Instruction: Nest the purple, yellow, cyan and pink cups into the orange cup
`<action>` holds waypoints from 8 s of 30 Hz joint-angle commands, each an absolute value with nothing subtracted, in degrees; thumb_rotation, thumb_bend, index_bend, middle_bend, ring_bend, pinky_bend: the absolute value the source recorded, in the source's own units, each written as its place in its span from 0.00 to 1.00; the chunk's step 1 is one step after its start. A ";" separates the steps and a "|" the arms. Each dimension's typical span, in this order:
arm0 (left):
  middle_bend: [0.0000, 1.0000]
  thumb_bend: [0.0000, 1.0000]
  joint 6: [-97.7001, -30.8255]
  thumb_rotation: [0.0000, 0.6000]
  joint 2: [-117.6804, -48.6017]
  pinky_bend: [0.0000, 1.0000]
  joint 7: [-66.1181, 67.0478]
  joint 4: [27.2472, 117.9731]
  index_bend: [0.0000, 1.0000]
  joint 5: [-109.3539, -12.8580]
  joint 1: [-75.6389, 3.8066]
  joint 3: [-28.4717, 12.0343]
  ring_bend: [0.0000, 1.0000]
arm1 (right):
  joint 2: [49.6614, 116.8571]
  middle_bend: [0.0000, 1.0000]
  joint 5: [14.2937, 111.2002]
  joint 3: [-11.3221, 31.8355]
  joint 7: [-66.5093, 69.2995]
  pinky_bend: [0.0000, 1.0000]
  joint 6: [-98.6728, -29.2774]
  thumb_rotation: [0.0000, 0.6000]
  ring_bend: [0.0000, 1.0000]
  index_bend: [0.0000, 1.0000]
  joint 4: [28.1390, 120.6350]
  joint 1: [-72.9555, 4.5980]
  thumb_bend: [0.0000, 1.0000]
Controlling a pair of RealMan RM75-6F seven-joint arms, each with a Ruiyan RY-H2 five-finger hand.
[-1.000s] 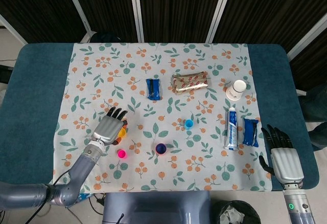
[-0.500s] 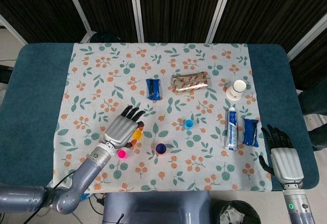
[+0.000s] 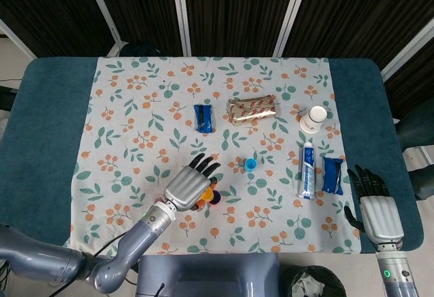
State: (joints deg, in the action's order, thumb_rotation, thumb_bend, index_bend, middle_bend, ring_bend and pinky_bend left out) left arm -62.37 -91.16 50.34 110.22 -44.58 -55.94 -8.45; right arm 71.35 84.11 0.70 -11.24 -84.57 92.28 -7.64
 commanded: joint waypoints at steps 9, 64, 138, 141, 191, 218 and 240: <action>0.11 0.31 -64.01 1.00 -96.17 0.04 52.12 106.45 0.50 -44.15 -57.88 -8.18 0.00 | 70.93 0.00 84.18 1.25 -10.45 0.11 -84.84 1.00 0.02 0.02 92.28 -7.25 0.45; 0.04 0.14 -87.35 1.00 -70.79 0.03 14.74 97.70 0.08 -68.40 -32.98 4.48 0.00 | 76.36 0.00 72.89 11.16 -10.93 0.11 -51.68 1.00 0.02 0.09 95.28 -30.74 0.41; 0.03 0.14 -82.43 1.00 -75.75 0.03 -4.64 73.20 0.10 -71.68 -16.91 -3.71 0.00 | 84.14 0.00 56.02 12.90 -19.87 0.14 -49.84 1.00 0.05 0.46 91.18 -42.87 0.41; 0.03 0.14 -82.22 1.00 -75.34 0.03 -5.27 74.17 0.09 -72.44 -16.71 -3.62 0.00 | 80.65 0.00 56.38 12.01 -20.93 0.14 -50.19 1.00 0.05 0.46 96.66 -42.19 0.41; 0.01 0.14 -76.37 1.00 -71.32 0.01 -0.24 81.29 0.08 -72.65 -15.14 -4.59 0.00 | 85.92 0.00 51.68 9.82 -25.92 0.14 -54.40 1.00 0.05 0.47 107.53 -46.90 0.41; 0.01 0.14 -75.84 1.00 -71.16 0.01 -0.01 81.22 0.08 -73.08 -14.54 -5.56 0.00 | 87.52 0.00 47.98 9.00 -27.31 0.14 -53.32 1.00 0.02 0.08 104.73 -49.54 0.41; 0.01 0.11 -75.31 1.00 -70.02 0.01 -1.29 83.42 0.09 -75.87 -14.24 -4.80 0.00 | 67.79 0.00 71.42 -3.97 -19.95 0.12 -77.84 1.00 0.02 0.05 107.93 -29.46 0.41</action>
